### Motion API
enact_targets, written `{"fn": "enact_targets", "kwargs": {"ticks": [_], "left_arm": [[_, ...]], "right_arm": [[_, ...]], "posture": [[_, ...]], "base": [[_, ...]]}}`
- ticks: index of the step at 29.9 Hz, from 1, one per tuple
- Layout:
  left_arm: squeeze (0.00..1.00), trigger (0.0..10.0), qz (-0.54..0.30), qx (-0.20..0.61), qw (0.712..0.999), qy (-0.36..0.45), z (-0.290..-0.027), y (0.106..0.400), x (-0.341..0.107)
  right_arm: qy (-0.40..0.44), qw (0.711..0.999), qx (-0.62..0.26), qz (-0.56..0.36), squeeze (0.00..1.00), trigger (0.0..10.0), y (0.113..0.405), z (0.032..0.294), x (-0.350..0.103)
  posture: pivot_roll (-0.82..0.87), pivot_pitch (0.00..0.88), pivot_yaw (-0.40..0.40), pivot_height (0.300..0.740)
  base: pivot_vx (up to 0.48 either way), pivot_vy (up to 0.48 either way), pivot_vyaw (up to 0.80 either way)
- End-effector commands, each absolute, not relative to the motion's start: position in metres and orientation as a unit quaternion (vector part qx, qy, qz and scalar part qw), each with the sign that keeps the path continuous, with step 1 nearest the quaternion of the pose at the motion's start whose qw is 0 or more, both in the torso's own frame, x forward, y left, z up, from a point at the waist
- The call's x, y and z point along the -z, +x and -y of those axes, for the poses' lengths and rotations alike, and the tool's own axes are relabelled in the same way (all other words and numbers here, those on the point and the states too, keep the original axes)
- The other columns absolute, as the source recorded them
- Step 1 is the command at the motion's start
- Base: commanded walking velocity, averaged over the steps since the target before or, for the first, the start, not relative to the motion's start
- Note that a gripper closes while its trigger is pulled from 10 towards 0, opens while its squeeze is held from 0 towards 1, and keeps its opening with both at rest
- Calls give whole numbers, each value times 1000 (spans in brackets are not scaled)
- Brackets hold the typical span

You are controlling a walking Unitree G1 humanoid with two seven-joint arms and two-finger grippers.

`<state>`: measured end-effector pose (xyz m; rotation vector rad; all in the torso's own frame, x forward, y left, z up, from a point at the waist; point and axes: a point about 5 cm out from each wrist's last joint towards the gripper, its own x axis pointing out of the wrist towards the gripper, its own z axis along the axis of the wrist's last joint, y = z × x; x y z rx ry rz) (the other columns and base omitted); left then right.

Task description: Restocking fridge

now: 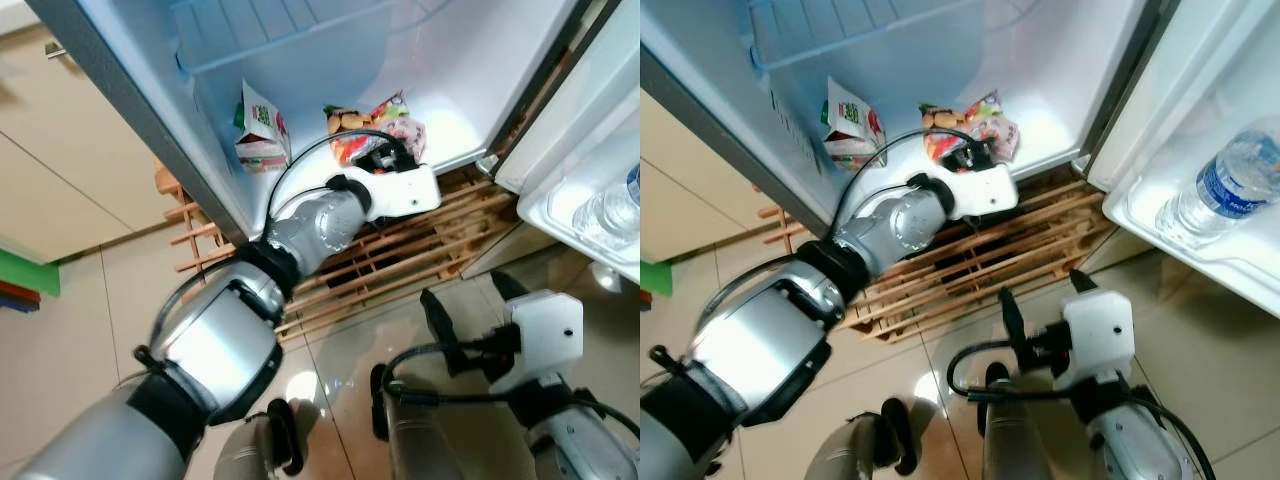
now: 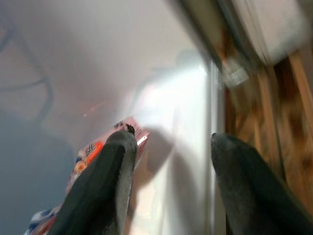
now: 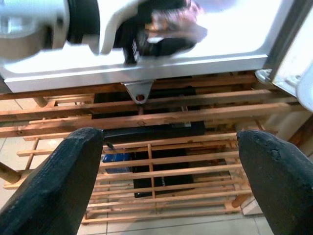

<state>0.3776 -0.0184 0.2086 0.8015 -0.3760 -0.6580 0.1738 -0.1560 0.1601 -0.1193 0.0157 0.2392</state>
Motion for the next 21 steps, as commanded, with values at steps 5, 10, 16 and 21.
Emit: {"fn": "enact_targets", "kwargs": {"ticks": [5, 10, 16, 21], "left_arm": [[0, 10000, 173, 305, 911, 219, 5, 378, -220], [0, 10000, 157, 348, 919, 101, -22, 346, -221], [0, 10000, 140, 345, 927, 47, -58, 311, -213], [0, 10000, 99, 301, 948, 35, -89, 290, -191]], "right_arm": [[-50, 992, -120, -1, 243, 10000, 178, 153, -157], [-41, 992, -122, 6, 243, 10000, 186, 150, -151], [-39, 991, -128, 14, 239, 10000, 202, 148, -141], [-29, 994, -107, 18, 243, 10000, 215, 154, -135]], "posture": [[-282, 252, 106, 740], [-230, 183, 115, 740], [-155, 84, 113, 740], [-129, 22, 114, 740]], "base": [[0, 0, 0], [0, 0, 0], [0, 0, 0], [0, 0, 0]]}}
